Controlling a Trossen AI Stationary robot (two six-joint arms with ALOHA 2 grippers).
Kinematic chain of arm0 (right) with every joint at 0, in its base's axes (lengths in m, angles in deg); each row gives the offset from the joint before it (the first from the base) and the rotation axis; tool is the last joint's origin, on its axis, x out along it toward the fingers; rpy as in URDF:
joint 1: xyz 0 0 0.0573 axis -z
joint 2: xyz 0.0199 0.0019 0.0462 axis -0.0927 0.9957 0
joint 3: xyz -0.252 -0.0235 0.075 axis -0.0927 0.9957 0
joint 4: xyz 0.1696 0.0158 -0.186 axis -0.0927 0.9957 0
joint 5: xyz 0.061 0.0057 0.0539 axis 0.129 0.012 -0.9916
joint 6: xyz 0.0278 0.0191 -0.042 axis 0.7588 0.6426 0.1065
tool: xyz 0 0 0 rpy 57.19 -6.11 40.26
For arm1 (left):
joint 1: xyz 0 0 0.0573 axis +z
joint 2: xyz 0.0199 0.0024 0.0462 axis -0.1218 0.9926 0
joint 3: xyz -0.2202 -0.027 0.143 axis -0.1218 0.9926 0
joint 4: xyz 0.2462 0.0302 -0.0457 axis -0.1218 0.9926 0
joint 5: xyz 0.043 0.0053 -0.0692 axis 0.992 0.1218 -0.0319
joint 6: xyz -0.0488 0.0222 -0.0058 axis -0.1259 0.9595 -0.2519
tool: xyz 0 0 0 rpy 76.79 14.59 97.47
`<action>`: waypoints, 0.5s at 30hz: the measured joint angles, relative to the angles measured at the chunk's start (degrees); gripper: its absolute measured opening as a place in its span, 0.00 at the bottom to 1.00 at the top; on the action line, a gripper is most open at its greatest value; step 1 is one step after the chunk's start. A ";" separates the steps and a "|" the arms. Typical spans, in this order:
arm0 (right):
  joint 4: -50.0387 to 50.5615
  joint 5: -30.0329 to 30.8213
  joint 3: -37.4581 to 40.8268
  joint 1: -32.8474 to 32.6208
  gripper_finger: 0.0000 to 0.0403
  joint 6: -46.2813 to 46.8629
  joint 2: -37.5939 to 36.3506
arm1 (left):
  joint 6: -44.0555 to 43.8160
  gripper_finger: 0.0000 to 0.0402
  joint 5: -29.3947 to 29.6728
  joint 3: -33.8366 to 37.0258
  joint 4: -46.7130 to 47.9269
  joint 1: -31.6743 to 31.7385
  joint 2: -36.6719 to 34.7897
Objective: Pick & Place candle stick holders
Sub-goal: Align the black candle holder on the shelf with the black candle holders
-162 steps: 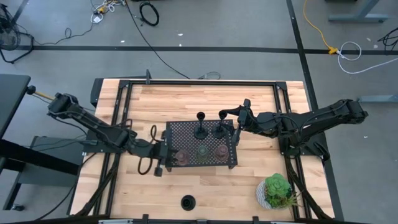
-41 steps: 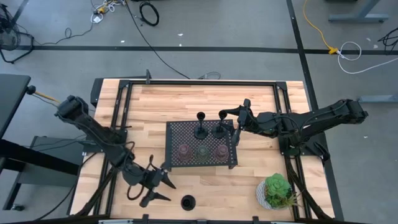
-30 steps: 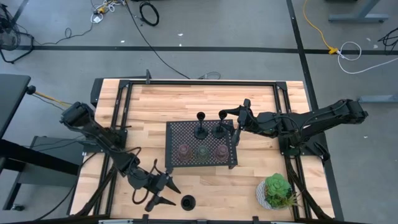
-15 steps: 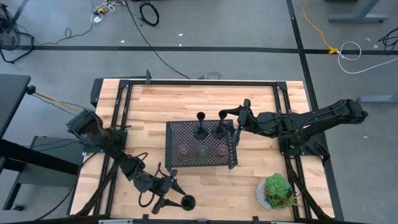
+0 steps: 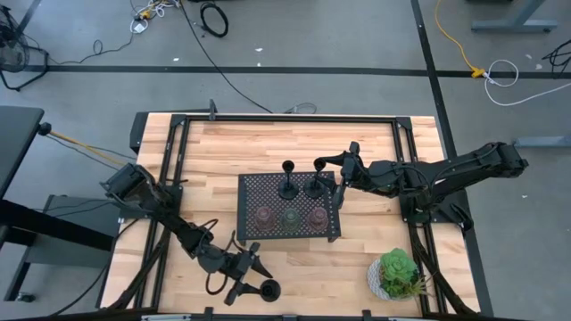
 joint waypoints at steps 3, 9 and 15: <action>0.02 0.00 0.00 0.02 0.63 0.00 0.00 | 0.11 0.57 -0.01 0.00 -0.44 0.30 0.00; 0.00 0.00 0.00 0.00 0.63 0.00 0.00 | 1.39 0.57 -0.03 -0.02 -2.34 0.28 -0.02; 0.00 0.00 0.00 0.00 0.63 0.00 0.00 | 1.40 0.57 -0.05 -0.02 -3.46 0.19 -0.02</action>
